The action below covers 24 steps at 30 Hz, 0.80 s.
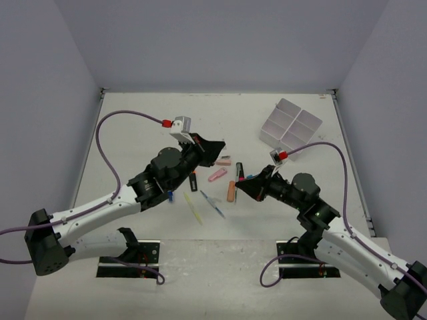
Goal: Sort the stationery into containers
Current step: Close the pen cap on the pen.
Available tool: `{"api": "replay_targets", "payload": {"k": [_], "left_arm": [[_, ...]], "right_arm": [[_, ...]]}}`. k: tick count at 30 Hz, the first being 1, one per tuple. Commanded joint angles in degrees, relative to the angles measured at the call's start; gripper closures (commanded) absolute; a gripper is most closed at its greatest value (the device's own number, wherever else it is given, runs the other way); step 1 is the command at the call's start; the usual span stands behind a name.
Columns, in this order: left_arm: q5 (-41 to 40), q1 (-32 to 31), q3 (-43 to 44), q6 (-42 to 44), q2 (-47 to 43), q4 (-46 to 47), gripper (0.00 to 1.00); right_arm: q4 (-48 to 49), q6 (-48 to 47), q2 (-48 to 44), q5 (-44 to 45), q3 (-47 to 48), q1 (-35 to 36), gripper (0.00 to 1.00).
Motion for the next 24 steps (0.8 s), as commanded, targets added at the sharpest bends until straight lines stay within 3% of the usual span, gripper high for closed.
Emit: {"api": "replay_targets", "payload": {"k": [1,14,24], "left_arm": [[8.64,0.09,-3.86,5.08,-1.87,9.99,1.0],[14.81,0.01,-2.2,5.6,0.58,10.88,1.0],[11.58,0.09,-1.77,7.33,-0.37,10.09,1.0]], "right_arm": [[4.1,1.17,-0.37,-2.3,3.37,0.63,1.0],[-0.74,-1.81,1.83,-4.23,7.93,1.16,1.0],[-1.6,-2.07,2.87,-3.54,6.97,1.42,1.0]]}}
